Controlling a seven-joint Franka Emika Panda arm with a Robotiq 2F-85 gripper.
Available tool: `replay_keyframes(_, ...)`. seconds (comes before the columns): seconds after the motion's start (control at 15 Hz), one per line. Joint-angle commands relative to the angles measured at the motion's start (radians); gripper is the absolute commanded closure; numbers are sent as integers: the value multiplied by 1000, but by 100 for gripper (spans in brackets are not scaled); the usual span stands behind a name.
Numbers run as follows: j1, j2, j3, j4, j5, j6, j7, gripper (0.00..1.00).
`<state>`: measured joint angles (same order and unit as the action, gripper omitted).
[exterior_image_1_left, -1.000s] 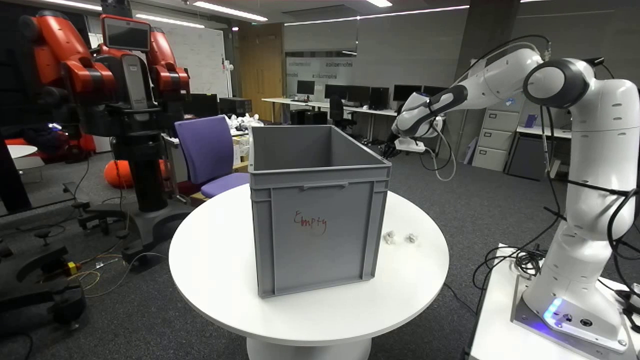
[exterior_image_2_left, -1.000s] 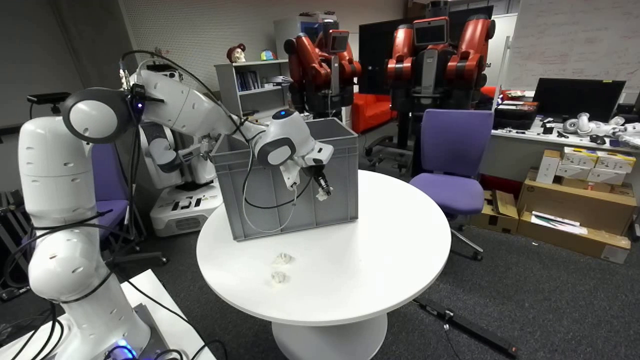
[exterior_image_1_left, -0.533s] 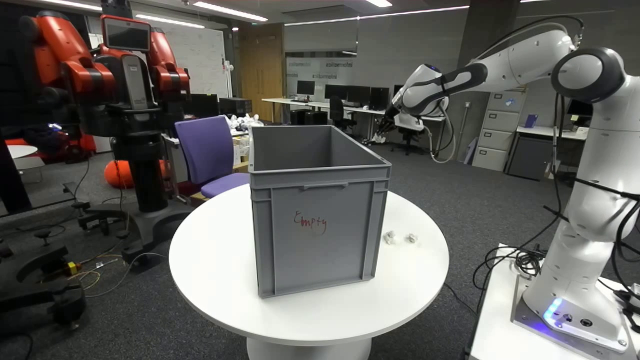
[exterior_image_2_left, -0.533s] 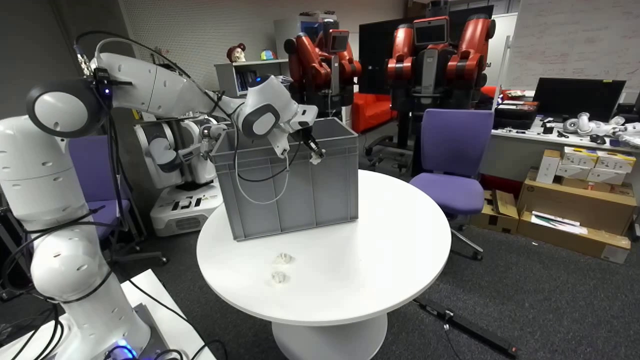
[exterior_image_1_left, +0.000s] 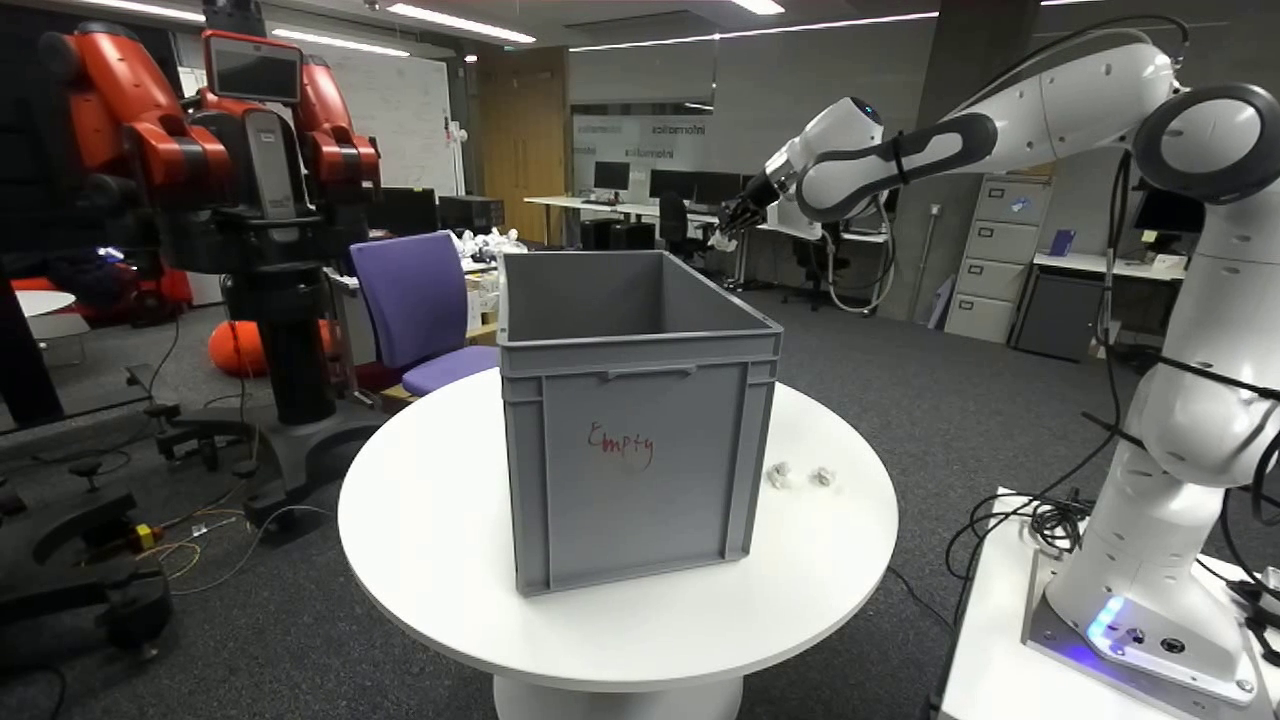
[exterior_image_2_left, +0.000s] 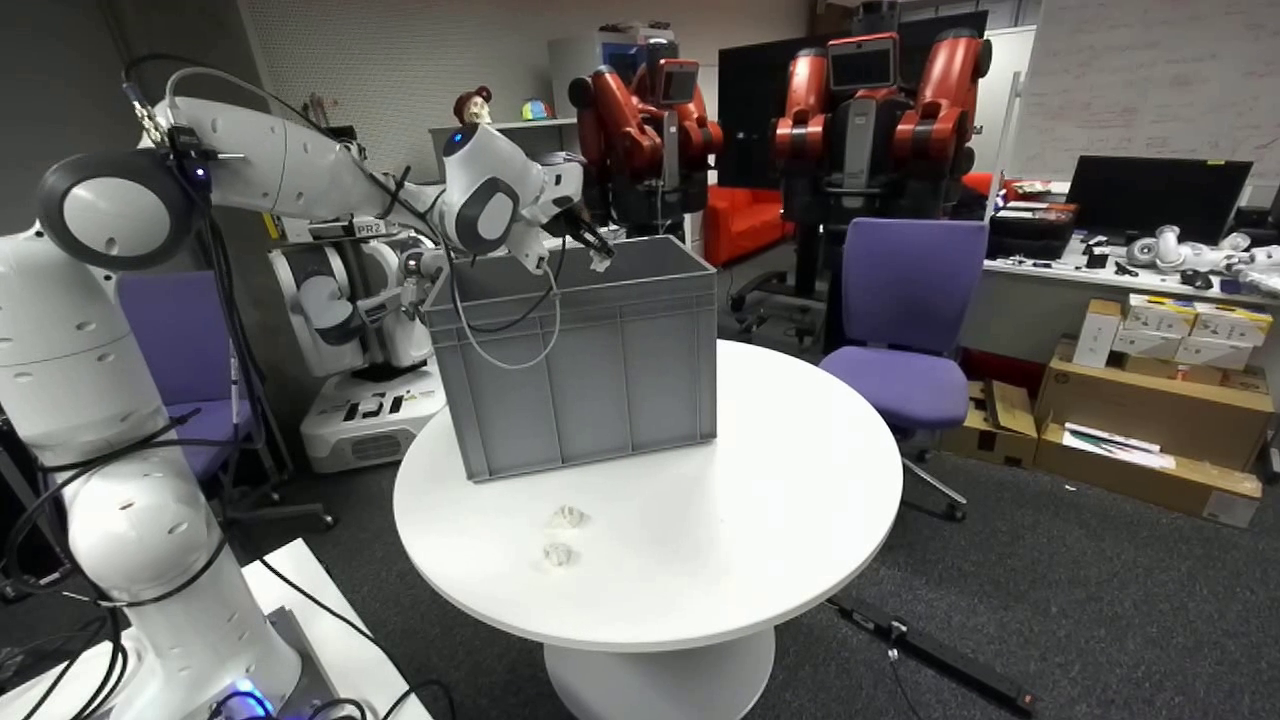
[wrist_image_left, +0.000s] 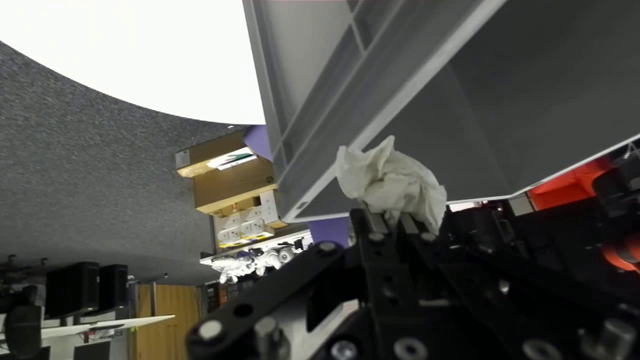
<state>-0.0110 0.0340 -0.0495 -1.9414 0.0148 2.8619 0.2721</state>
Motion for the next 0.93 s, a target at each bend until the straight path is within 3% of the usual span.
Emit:
replay_keyframes(0.0,36,5,26,-19,-74,67,42,98)
replay_keyframes(0.4,83,10,80,-24,-45,48,-6,98)
replay_keyframes(0.47,88,10,84,-25,-48,44,-5,68)
replay_keyframes(0.6,90,12,92,-24,-45,43,-8,61)
replay_keyframes(0.87,87,14,96,-24,-31,46,-23,31)
